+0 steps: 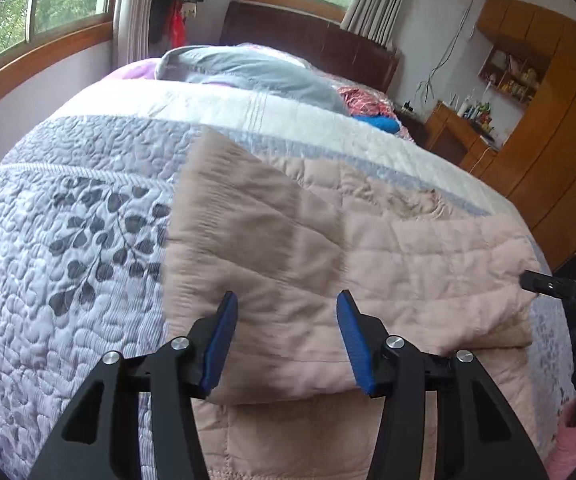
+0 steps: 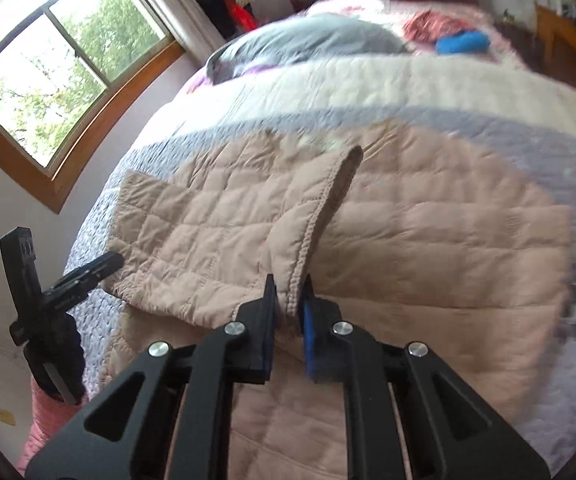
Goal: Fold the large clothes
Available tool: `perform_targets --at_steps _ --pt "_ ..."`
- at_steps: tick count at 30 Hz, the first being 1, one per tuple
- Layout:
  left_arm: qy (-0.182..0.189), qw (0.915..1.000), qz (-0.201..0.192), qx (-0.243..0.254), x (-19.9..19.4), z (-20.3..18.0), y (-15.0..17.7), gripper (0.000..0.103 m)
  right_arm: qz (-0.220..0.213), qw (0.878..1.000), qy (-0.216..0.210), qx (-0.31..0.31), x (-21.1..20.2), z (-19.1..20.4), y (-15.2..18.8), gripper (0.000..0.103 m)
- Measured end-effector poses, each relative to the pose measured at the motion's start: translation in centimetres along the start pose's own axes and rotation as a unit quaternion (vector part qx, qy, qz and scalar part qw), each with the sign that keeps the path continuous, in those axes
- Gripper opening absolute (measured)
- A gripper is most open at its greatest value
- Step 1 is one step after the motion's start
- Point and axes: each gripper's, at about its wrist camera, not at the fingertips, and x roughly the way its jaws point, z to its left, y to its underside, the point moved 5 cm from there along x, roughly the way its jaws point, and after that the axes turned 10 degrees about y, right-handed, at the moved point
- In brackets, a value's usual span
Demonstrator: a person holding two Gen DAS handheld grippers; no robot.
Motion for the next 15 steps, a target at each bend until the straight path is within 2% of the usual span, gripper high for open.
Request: perform_targets --at_steps 3,7,10,13,15 --pt "-0.002 0.9999 0.01 0.007 1.3 -0.8 -0.4 0.051 -0.024 0.999 0.031 0.017 -2.7 -3.0 0.6 0.01" --pt "-0.007 0.9988 0.047 0.014 4.6 -1.6 0.1 0.048 -0.025 0.997 0.056 0.048 -3.4 -7.0 1.6 0.01" --pt "-0.019 0.9974 0.066 0.023 6.8 -1.8 0.6 0.046 -0.018 0.996 0.062 0.068 -2.5 -9.6 2.4 0.01" --pt "-0.028 0.9965 0.076 0.024 8.3 -1.3 1.1 0.046 -0.002 0.994 0.063 0.086 0.2 -11.1 3.2 0.01" --pt "-0.033 0.9961 0.075 0.031 8.8 -1.2 1.5 0.047 0.014 0.992 0.083 0.092 2.4 -12.2 3.8 0.009"
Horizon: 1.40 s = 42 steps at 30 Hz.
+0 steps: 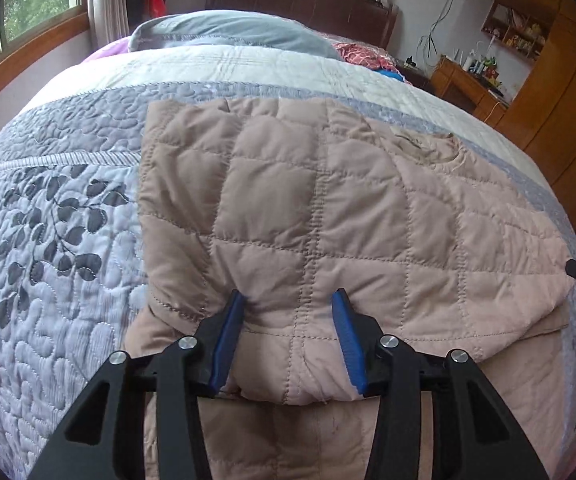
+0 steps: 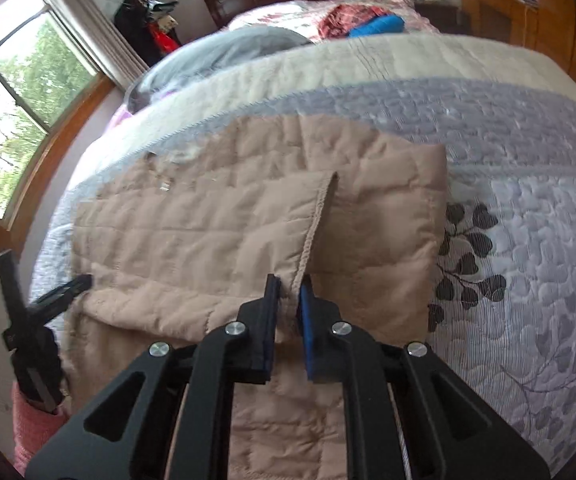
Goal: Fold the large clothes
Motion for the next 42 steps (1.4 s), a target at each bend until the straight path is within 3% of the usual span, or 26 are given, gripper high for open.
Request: perform_targets --at_steps 2,5,7,10,13,17,21,26,29,31,33,36,42 --pt "-0.011 0.9999 -0.002 0.013 0.3 -0.2 0.3 0.048 0.017 1.0 0.015 0.009 2.6 -0.8 0.6 0.009" --pt "-0.022 0.9996 -0.001 0.02 0.1 -0.6 0.3 0.048 0.019 0.999 -0.013 0.028 3.5 -1.2 1.2 0.008" --pt "-0.026 0.9995 0.0 0.018 -0.6 -0.8 0.3 0.047 0.007 0.999 -0.014 0.03 2.3 -1.5 1.3 0.012" --pt "-0.02 0.9993 -0.024 0.019 -3.0 -1.5 0.1 0.046 -0.037 0.999 0.025 0.03 -1.3 -2.0 1.2 0.013" --pt "-0.005 0.999 -0.033 0.029 -4.3 -3.6 0.3 0.046 -0.066 0.998 0.003 0.01 -4.6 0.1 1.5 0.013" --pt "0.006 0.9984 -0.02 0.052 -3.2 -7.0 0.9 0.046 -0.025 0.996 -0.076 -0.045 -3.8 6.6 2.7 0.013" --pt "0.0 0.9987 0.004 0.05 -0.6 -7.6 1.6 0.046 0.018 0.995 -0.053 -0.077 0.7 10.9 3.6 0.013" --pt "-0.016 0.9971 0.006 0.075 1.1 -7.3 2.5 0.048 0.055 0.995 -0.035 -0.071 4.9 10.8 4.0 0.009" --pt "-0.024 0.9963 0.012 0.081 1.1 -7.7 2.4 0.048 0.061 0.994 -0.039 -0.076 4.9 11.2 3.9 0.009" --pt "-0.015 0.9971 0.018 0.072 0.5 -8.0 1.7 0.048 0.06 0.993 -0.046 -0.086 4.0 11.3 3.5 0.013" --pt "0.0 0.998 0.002 0.064 -0.7 -8.2 0.1 0.048 0.032 0.994 -0.062 -0.083 1.6 10.6 2.1 0.013" --pt "0.011 0.9986 -0.014 0.051 -1.3 -8.4 -2.9 0.047 -0.004 0.997 -0.045 -0.062 -0.3 9.4 -0.5 0.014" --pt "-0.013 0.9995 -0.001 0.028 2.4 -6.9 -6.7 0.047 0.004 1.0 -0.002 -0.024 2.5 6.4 -4.3 0.014"
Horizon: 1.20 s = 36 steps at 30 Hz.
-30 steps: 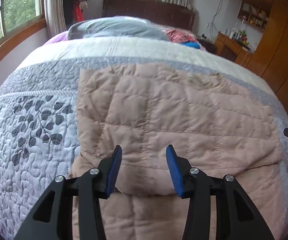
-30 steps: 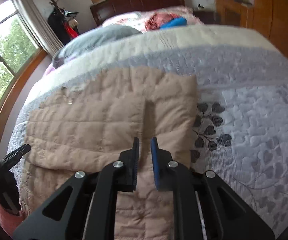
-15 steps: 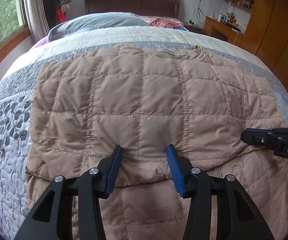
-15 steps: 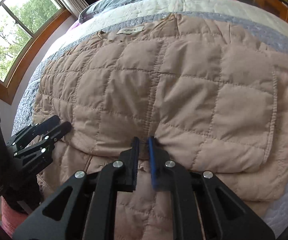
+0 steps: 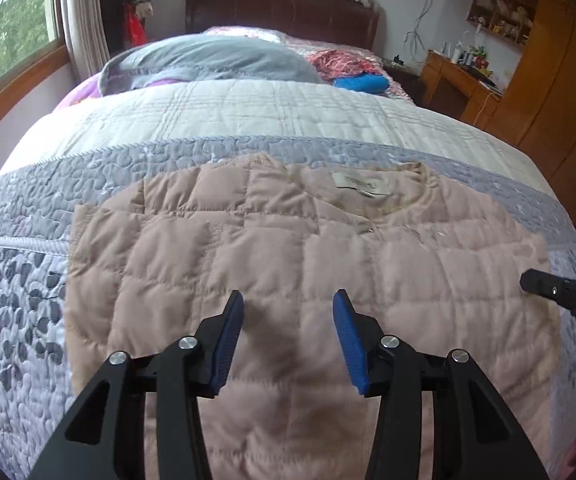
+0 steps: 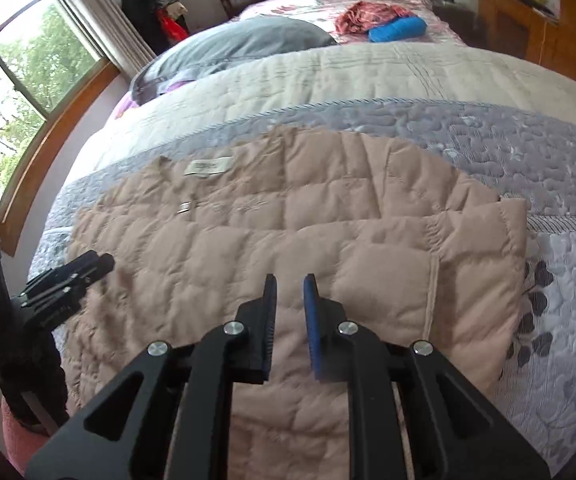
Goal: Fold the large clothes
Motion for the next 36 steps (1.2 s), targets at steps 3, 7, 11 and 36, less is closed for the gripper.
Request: perform_targets --at_steps 3,7,11,36 --pt "-0.013 0.9996 0.022 -0.011 2.5 1.2 -0.1 0.048 0.021 1.0 0.014 0.014 3.0 -1.3 0.1 0.012" --pt "-0.019 0.9996 0.021 -0.002 3.6 1.5 0.2 0.049 0.035 0.998 -0.021 0.044 5.7 -2.6 0.9 0.01" --pt "-0.015 0.9994 0.023 -0.023 2.4 1.9 0.3 0.048 0.027 0.998 -0.028 0.044 4.3 -2.8 1.3 0.014" --pt "0.085 0.9922 0.031 -0.086 -22.7 10.8 32.9 0.073 0.0 0.994 -0.109 -0.001 -13.1 -10.6 36.9 0.065"
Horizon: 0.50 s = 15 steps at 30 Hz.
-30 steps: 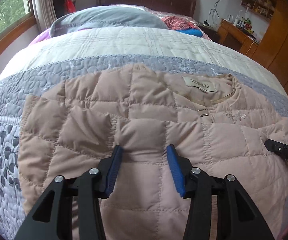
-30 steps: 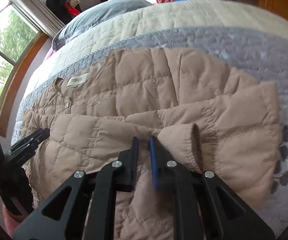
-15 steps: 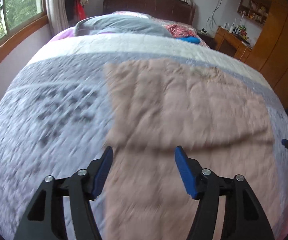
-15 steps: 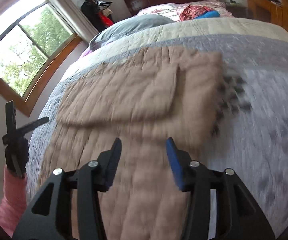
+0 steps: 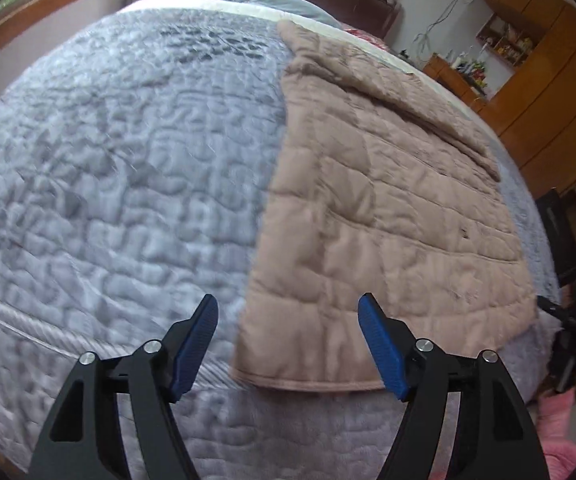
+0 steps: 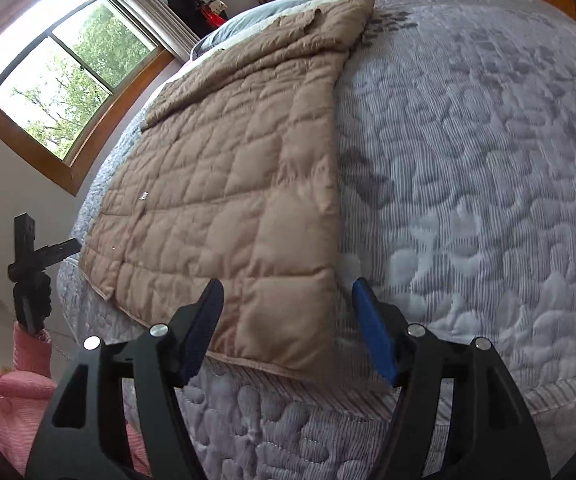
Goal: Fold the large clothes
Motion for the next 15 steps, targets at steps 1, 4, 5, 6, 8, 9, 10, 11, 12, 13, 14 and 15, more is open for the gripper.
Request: perform_targets --at_steps 1,4,5,6,8,9,10,11,12,13,14,15 --pt "0.007 1.0 0.003 0.002 0.4 -0.3 0.3 0.073 0.001 1.0 0.004 0.0 0.2 0.0 0.1 0.062" --pt "-0.003 0.9998 0.016 0.009 1.9 -0.9 0.8 0.071 -0.003 1.0 0.001 -0.006 0.5 0.5 0.4 0.043" --pt "-0.011 0.9997 0.019 0.009 2.3 -0.8 1.1 0.069 0.0 1.0 -0.004 -0.004 0.7 0.6 0.4 0.04" --pt "-0.021 0.9996 0.019 0.009 2.7 -0.8 1.2 0.065 0.0 1.0 -0.001 -0.004 0.9 0.6 0.4 0.031" --pt "-0.041 0.999 0.014 0.01 2.6 -0.8 1.1 0.042 0.001 1.0 0.0 -0.007 0.8 0.7 0.5 0.019" --pt "-0.039 0.9991 0.012 0.009 2.4 -0.8 1.2 0.034 -0.001 1.0 -0.004 -0.007 0.6 0.7 0.6 0.014" --pt "-0.035 0.9993 0.009 0.006 2.2 -0.9 1.2 0.023 -0.008 1.0 -0.005 -0.008 0.2 0.9 0.7 0.012" --pt "-0.032 0.9995 0.006 0.004 2.0 -0.9 1.2 0.017 -0.013 1.0 -0.006 -0.009 -0.2 1.0 0.7 0.012" --pt "-0.029 0.9996 0.001 0.003 1.7 -1.0 1.2 0.015 -0.018 1.0 -0.007 -0.009 -0.6 1.0 0.7 0.011" --pt "-0.026 0.9997 -0.004 0.001 1.4 -1.1 1.3 0.012 -0.023 1.0 -0.008 -0.007 -1.0 1.0 0.8 0.011" --pt "-0.023 0.9997 -0.01 0.0 1.0 -1.3 1.3 0.01 -0.026 1.0 -0.009 -0.007 -1.3 1.1 0.9 0.011" --pt "-0.022 0.9996 -0.015 0.001 0.6 -1.6 1.4 0.01 -0.029 1.0 -0.01 -0.008 -1.7 1.2 1.0 0.011"
